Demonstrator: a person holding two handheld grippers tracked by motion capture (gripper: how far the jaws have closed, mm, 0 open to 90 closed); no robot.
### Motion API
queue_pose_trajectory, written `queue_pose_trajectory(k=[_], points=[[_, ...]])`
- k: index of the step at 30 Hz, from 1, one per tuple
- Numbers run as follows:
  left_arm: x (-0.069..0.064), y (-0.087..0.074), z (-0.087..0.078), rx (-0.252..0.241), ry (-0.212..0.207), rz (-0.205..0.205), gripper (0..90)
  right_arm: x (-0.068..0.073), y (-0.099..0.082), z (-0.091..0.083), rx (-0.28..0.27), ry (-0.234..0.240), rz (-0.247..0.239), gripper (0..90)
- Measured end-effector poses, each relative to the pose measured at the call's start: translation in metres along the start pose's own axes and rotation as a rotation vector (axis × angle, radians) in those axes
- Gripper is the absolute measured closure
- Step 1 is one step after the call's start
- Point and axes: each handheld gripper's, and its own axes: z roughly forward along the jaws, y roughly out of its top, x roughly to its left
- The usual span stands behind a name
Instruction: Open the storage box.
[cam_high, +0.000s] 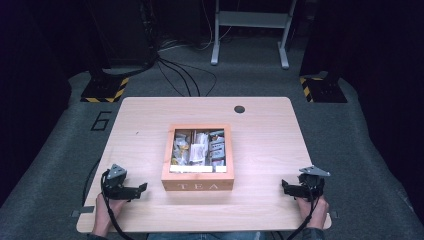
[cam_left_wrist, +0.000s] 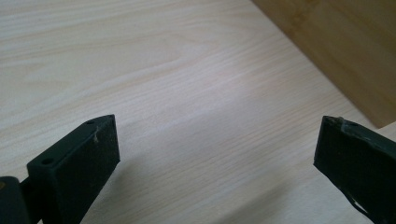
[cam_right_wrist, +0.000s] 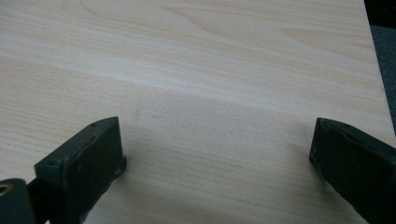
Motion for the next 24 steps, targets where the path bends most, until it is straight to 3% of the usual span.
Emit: queue_pose_trajectory(k=[3, 13, 24], points=[[-0.005, 0.003, -0.003, -0.019, -0.008, 0.011, 0.0, 0.0, 0.0, 0.0, 0.0, 0.0, 0.0, 2.4], [-0.033, 0.014, -0.02, -0.102, -0.096, 0.062, 0.1, 0.0, 0.0, 0.0, 0.0, 0.0, 0.0, 2.4], [-0.052, 0.021, -0.013, -0.122, -0.161, 0.096, 0.7, 0.0, 0.0, 0.0, 0.0, 0.002, -0.004, 2.7]])
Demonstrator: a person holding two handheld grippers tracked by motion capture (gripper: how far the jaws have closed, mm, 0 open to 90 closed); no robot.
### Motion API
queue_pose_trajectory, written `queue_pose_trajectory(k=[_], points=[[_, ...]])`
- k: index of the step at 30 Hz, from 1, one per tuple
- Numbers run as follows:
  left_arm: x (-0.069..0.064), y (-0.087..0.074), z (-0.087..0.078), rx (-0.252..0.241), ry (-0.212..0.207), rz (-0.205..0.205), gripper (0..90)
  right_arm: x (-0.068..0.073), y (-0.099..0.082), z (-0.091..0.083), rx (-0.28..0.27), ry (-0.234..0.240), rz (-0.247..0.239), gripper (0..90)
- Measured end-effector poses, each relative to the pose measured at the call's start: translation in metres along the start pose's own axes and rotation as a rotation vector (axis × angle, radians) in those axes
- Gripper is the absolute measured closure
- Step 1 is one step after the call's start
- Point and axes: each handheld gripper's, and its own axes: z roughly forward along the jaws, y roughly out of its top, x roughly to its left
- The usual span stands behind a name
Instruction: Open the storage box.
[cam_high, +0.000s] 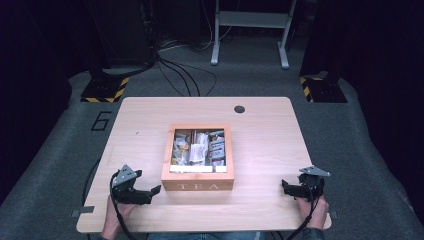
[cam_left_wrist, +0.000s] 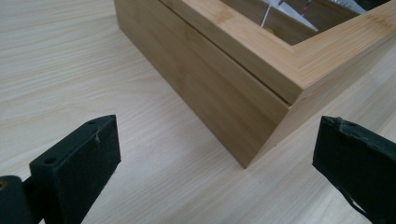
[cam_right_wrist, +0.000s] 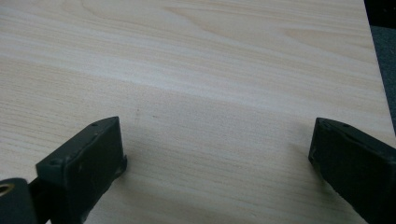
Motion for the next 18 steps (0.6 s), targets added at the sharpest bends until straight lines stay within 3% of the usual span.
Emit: queue_pose_trajectory(k=[4, 6, 18], points=[[-0.006, 0.002, 0.005, -0.017, -0.023, 0.001, 2.6, 0.0, 0.0, 0.0, -0.001, 0.0, 0.0, 2.8], [-0.008, 0.004, 0.007, -0.015, -0.035, 0.024, 3.5, 0.0, 0.0, 0.0, -0.004, -0.002, 0.001, 2.8], [-0.015, 0.005, 0.019, -0.034, -0.068, 0.047, 22.1, 0.0, 0.0, 0.0, -0.002, -0.002, -0.004, 3.0]])
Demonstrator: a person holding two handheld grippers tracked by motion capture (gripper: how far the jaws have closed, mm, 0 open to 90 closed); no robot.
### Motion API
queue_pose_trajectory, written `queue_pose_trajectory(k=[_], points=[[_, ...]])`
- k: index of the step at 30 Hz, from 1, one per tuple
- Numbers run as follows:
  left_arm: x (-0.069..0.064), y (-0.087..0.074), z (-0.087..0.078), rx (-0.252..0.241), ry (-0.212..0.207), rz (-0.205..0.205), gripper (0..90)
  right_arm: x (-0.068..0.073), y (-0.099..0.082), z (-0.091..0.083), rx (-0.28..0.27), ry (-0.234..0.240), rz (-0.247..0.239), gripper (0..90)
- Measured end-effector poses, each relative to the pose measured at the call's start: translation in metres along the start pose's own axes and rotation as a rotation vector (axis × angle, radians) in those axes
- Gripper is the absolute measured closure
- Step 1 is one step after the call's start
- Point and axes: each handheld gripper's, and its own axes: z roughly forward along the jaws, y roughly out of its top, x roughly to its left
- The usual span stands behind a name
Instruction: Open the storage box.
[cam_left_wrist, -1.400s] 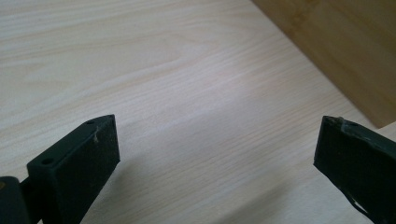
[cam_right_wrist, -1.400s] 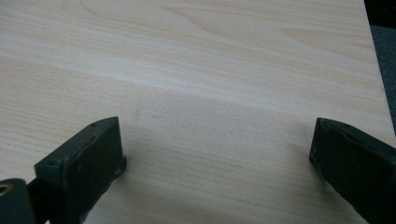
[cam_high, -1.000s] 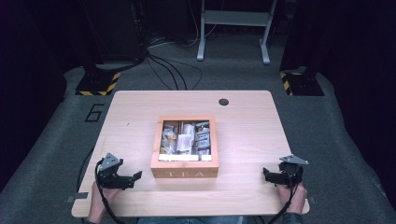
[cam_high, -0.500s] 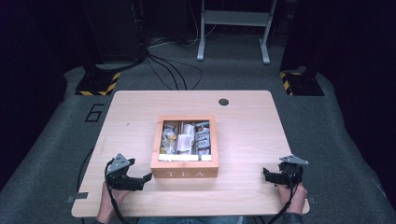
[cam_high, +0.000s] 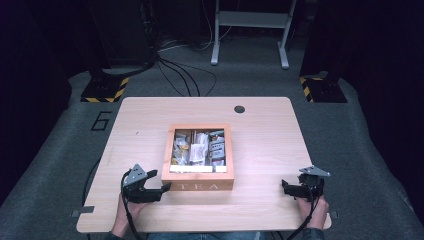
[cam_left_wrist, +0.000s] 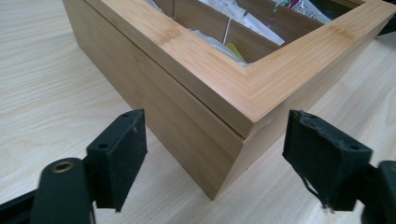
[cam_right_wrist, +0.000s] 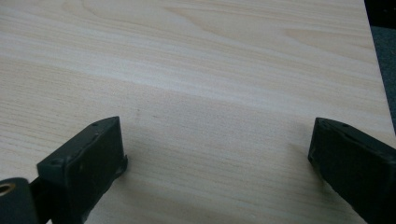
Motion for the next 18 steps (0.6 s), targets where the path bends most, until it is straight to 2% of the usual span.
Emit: queue_pose_trajectory(k=[5, 11, 18], points=[[-0.0027, 0.0001, 0.0015, -0.007, -0.013, 0.016, 30.8, 0.0, 0.0, 0.0, 0.0, 0.0, 0.0, 3.1], [-0.0049, 0.0005, 0.0022, -0.013, -0.033, 0.025, 37.1, 0.0002, 0.0, -0.0002, -0.001, -0.001, 0.006, 3.6], [-0.0078, 0.0005, 0.002, -0.026, -0.015, 0.051, 38.1, 0.0004, 0.0, -0.0003, 0.0, -0.001, 0.006, 3.8]])
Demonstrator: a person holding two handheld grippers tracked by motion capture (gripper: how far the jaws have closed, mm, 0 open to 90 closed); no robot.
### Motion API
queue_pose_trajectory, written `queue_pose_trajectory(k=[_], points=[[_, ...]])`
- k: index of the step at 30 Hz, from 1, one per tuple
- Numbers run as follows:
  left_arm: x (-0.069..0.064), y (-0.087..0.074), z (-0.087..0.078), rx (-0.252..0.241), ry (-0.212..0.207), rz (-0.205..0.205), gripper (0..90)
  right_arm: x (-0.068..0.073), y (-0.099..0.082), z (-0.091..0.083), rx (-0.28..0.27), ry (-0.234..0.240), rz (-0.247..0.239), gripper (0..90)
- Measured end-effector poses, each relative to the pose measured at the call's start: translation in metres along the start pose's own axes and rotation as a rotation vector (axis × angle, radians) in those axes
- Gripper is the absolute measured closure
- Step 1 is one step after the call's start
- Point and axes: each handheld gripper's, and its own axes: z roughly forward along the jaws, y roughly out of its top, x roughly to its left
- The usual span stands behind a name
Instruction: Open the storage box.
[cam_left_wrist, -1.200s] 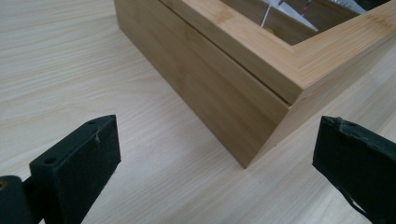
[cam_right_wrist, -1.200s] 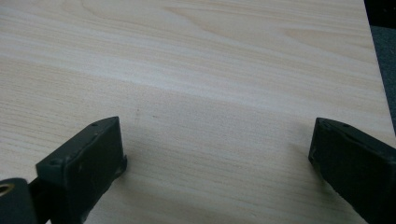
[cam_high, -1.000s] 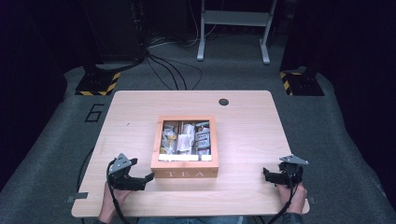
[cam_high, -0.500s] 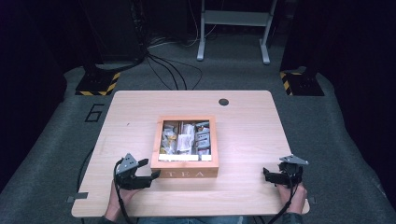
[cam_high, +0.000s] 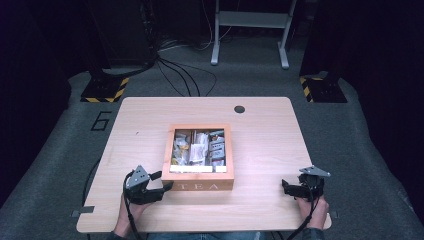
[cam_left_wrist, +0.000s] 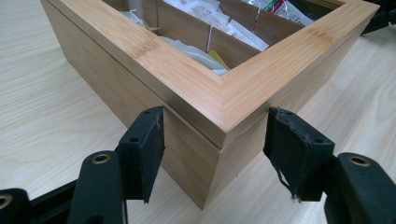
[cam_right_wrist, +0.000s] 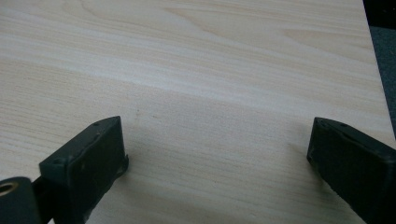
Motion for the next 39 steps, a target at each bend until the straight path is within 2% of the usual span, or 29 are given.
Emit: queue_pose_trajectory(k=[6, 9, 14, 20, 26, 39], points=[[-0.0007, 0.0001, -0.0009, 0.002, 0.008, 0.016, 38.8, -0.0003, 0.0, 0.0001, -0.001, 0.0, -0.003, 3.8], [-0.0025, -0.0027, -0.0013, -0.017, 0.014, 0.008, 39.5, -0.0005, 0.0, -0.0002, 0.0, 0.001, -0.008, 3.9], [-0.0029, -0.0027, -0.0012, -0.02, 0.016, 0.006, 39.8, -0.0006, 0.0, -0.0002, 0.0, 0.001, -0.008, 3.9], [-0.0039, -0.002, -0.0019, -0.014, 0.024, 0.022, 40.0, -0.0005, 0.0, -0.0002, 0.0, 0.002, -0.008, 3.9], [-0.0047, -0.0006, -0.0031, -0.035, 0.036, 0.043, 42.0, -0.0005, 0.0, -0.0002, 0.0, 0.002, -0.008, 3.9], [-0.0062, 0.0027, -0.0036, -0.073, 0.044, 0.032, 42.6, -0.0004, -0.0001, -0.0002, -0.001, 0.001, -0.008, 3.9]])
